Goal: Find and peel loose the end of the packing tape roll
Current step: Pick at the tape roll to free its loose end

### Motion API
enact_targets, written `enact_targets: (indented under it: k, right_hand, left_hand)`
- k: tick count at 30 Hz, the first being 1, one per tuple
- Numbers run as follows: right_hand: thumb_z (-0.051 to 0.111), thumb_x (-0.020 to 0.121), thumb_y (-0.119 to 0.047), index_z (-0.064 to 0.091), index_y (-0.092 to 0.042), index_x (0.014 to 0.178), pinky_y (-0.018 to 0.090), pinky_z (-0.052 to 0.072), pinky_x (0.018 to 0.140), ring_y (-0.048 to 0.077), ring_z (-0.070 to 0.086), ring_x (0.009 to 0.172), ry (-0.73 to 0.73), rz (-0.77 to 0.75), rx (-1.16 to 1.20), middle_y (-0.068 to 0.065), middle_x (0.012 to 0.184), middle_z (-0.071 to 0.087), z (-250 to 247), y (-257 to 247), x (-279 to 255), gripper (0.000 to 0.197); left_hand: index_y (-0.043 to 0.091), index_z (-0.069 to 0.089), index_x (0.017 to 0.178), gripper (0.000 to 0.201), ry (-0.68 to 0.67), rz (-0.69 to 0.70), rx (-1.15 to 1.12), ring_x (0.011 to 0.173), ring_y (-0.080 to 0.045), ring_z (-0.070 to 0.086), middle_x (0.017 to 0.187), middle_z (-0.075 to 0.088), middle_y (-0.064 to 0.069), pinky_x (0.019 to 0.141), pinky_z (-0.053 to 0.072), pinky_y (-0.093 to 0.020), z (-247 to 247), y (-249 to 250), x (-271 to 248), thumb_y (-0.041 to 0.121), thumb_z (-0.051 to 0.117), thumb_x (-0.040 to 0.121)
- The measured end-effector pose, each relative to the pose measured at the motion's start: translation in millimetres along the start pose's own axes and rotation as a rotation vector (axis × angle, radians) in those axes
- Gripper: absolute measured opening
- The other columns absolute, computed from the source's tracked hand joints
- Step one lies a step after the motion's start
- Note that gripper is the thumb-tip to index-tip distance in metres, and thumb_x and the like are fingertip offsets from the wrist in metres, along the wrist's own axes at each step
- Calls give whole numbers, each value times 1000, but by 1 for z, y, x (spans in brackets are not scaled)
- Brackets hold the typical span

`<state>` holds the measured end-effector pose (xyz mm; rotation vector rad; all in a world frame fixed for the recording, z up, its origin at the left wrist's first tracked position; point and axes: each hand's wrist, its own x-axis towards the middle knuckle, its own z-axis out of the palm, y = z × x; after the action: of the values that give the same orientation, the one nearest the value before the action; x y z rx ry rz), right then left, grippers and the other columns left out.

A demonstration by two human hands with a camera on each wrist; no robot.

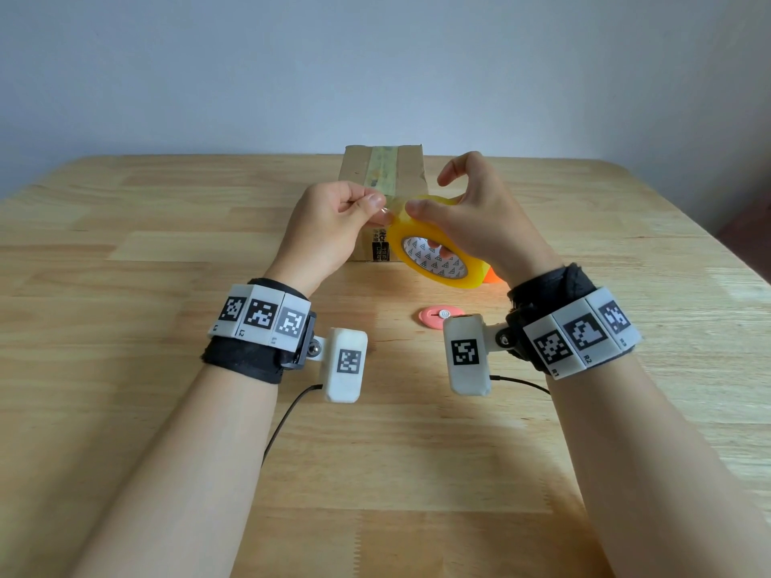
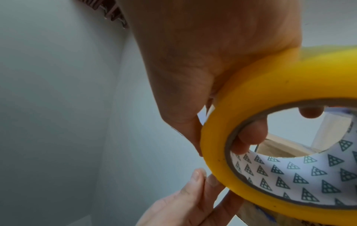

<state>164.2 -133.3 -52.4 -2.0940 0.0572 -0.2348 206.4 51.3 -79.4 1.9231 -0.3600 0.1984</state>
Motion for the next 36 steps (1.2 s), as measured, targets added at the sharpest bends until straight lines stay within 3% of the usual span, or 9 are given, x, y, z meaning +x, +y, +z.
enact_targets:
  k: [7,11,16,19,21,24,28,31,36]
  right_hand:
    - [76,90,-39,45,-22,116,33,61,60,12,70,56,-10,0,-12,5,84,72,-1,-3,-2,44]
    - [77,89,-39,46,-22,117,45,65,70,26,77,69,-6,8,-19,6,86,71,0,-2,-2,45]
    - [78,89,-39,49,-21,116,49,65,75,28,77,72,-27,11,12,10,91,75,0,-2,-1,44]
    - [78,89,-39,51,-24,118,43,65,72,20,75,62,-38,-12,27,9,89,78,0,-3,-1,42]
    - [78,90,-38,54,-27,121,46,66,75,24,78,68,-64,-14,68,7,89,78,1,-2,-1,41]
    - [77,90,-39,65,-37,120,49,66,75,27,79,78,-142,-22,57,10,105,77,3,-4,-3,33]
    - [71,98,-27,73,-20,112,28,59,53,11,72,55,-309,49,138,10,99,74,8,-11,-8,16]
    - [73,96,-35,75,-27,102,49,65,73,33,79,75,-391,75,114,11,97,78,13,-11,-10,11]
    - [78,92,-33,76,-15,103,49,67,66,26,77,68,-357,16,64,8,96,79,11,-9,-7,21]
  left_hand:
    - [32,70,88,16,-10,18,19,88,-4,75,85,80,9,95,57,-41,-3,6,-1,27,60,100]
    - [25,70,93,12,-31,15,21,89,-5,75,87,80,6,89,57,-27,-7,15,-1,25,60,100]
    - [24,69,95,12,-46,43,41,88,-3,75,85,79,8,82,55,-18,-15,26,-5,23,59,101]
    - [26,70,92,14,-38,72,26,82,-1,75,79,78,11,79,55,-18,-18,30,-5,21,59,101]
    - [27,69,90,16,-19,91,16,77,0,73,74,77,14,75,55,-18,-19,30,-5,21,59,100]
    - [26,67,91,14,9,131,69,77,-3,70,73,74,12,73,53,-22,-18,28,-4,21,57,100]
    - [22,69,94,13,23,170,184,75,-6,68,72,71,11,75,54,-29,-19,29,-5,25,57,99]
    - [18,71,96,15,1,197,257,78,-10,69,77,73,7,77,52,-28,-22,33,-8,26,59,98]
    - [23,73,91,11,-62,207,295,75,-3,67,75,72,6,78,53,-27,-26,36,-10,29,64,95]
